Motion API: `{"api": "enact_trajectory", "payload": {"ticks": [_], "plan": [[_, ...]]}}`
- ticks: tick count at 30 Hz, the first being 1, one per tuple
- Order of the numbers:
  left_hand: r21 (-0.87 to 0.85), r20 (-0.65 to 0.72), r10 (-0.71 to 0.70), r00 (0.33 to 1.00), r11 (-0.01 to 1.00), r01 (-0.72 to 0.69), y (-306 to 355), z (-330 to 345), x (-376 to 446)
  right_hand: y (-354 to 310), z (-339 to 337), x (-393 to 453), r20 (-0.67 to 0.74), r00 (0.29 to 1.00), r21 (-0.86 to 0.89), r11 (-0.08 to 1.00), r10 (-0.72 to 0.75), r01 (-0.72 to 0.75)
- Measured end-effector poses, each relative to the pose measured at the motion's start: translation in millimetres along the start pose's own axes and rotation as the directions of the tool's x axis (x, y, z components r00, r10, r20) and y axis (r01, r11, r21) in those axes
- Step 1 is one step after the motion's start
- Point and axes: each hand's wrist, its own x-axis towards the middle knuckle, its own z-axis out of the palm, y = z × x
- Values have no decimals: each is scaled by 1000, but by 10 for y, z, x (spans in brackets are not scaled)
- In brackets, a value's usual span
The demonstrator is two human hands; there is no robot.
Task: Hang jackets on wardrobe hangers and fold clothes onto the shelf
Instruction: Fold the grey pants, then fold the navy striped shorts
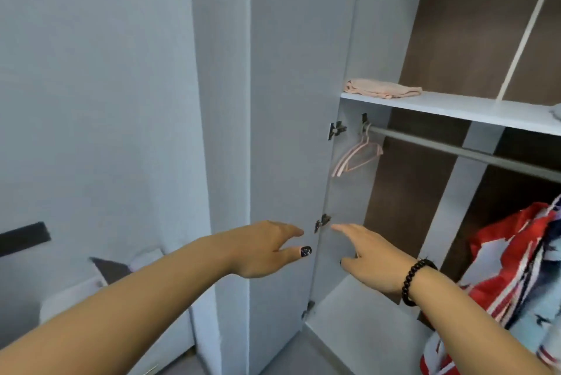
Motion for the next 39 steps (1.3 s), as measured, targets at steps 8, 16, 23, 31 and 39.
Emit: {"api": "enact_trajectory", "payload": {"ticks": [8,16,23,31,39], "plan": [[-93,-33,-279,960,957,275,-660,353,-1103,-857,682,296,220,953,-53,973,-207,224],[-314,-7,-559,829,789,529,-1438,850,-2363,-2121,1573,662,406,831,-42,900,-381,433],[-418,11,-708,706,638,646,-2192,1145,-3629,-3336,2512,800,527,710,-1,835,-468,551],[-506,-34,-804,593,525,684,-2979,1285,-4838,-4487,3391,873,632,618,-15,790,-467,613],[-653,-55,-914,403,338,678,-3466,1593,-5780,-5548,4039,1022,666,509,5,686,-545,727]]}}
